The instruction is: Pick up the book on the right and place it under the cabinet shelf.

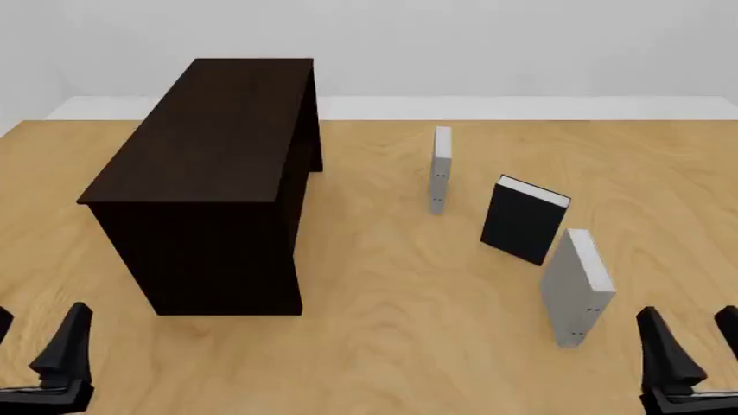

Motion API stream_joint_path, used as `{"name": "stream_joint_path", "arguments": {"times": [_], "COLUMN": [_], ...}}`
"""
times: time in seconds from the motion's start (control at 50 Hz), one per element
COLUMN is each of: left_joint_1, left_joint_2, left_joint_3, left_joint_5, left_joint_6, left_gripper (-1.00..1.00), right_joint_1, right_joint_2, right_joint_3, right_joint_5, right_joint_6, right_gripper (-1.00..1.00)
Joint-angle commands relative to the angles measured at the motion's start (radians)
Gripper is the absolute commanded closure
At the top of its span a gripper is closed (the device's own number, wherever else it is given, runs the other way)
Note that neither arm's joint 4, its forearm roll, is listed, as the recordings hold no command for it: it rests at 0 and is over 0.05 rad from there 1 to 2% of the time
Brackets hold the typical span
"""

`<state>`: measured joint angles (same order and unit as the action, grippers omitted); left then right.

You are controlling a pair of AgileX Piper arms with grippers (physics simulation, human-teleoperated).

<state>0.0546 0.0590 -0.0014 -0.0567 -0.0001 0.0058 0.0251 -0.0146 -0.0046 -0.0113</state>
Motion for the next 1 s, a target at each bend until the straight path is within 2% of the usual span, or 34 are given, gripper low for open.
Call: {"name": "stream_joint_path", "arguments": {"times": [0.02,0.06,0.08,0.1,0.12,0.16,0.2,0.28,0.3,0.36,0.4,0.42,0.5,0.6,0.66,0.68,0.74,0.78,0.88,1.0], "left_joint_1": [-0.054,-0.054,-0.054,-0.054,-0.054,-0.054,-0.054,-0.054,-0.054,-0.054,-0.054,-0.054,-0.054,-0.053,-0.053,-0.053,-0.053,-0.053,-0.053,-0.053], "left_joint_2": [-0.039,-0.036,-0.041,-0.045,-0.043,-0.04,-0.042,-0.044,-0.043,-0.048,-0.047,-0.045,-0.047,-0.052,-0.036,-0.041,-0.043,-0.04,-0.037,-0.029], "left_joint_3": [-0.002,-0.002,-0.002,-0.003,-0.003,-0.003,-0.003,-0.004,-0.005,-0.006,-0.006,-0.006,-0.007,-0.006,-0.008,-0.008,-0.006,-0.005,-0.003,-0.003], "left_joint_5": [0.041,0.037,0.039,0.042,0.042,0.04,0.041,0.044,0.047,0.05,0.05,0.051,0.054,0.056,0.056,0.057,0.056,0.054,0.048,0.04], "left_joint_6": [-0.001,-0.001,-0.001,0.0,-0.002,-0.002,-0.002,-0.003,-0.004,-0.003,-0.004,-0.004,-0.004,-0.004,-0.007,-0.006,-0.006,-0.006,-0.006,-0.006], "left_gripper": [-1.0,-1.0,-1.0,-1.0,-1.0,-1.0,-1.0,-1.0,-1.0,-1.0,-1.0,-1.0,-1.0,-1.0,-1.0,-1.0,-1.0,-1.0,-1.0,-1.0], "right_joint_1": [-0.005,0.009,0.021,0.016,0.018,0.011,-0.009,-0.009,0.008,0.001,-0.009,0.013,-0.018,-0.007,0.04,0.034,0.041,0.035,0.052,0.038], "right_joint_2": [0.14,0.138,0.128,0.138,0.151,0.147,0.215,0.279,0.356,0.366,0.391,0.388,0.441,0.524,0.562,0.579,0.609,0.638,0.704,0.762], "right_joint_3": [0.007,0.001,-0.007,-0.014,-0.071,-0.1,-0.1,-0.157,-0.24,-0.313,-0.356,-0.389,-0.465,-0.512,-0.531,-0.538,-0.574,-0.61,-0.667,-0.723], "right_joint_5": [-0.103,-0.094,-0.081,-0.077,-0.016,0.013,-0.014,0.015,0.08,0.153,0.197,0.23,0.295,0.337,0.364,0.372,0.408,0.436,0.481,0.526], "right_joint_6": [0.003,0.015,0.039,0.027,0.101,0.082,0.105,0.066,0.072,0.065,0.082,0.092,0.076,0.102,0.131,0.116,0.136,0.12,0.15,0.13], "right_gripper": [-1.0,-1.0,-1.0,-1.0,-1.0,-1.0,-1.0,-1.0,-1.0,-1.0,-1.0,-1.0,-1.0,-1.0,-1.0,-1.0,-1.0,-1.0,-1.0,-1.0]}}
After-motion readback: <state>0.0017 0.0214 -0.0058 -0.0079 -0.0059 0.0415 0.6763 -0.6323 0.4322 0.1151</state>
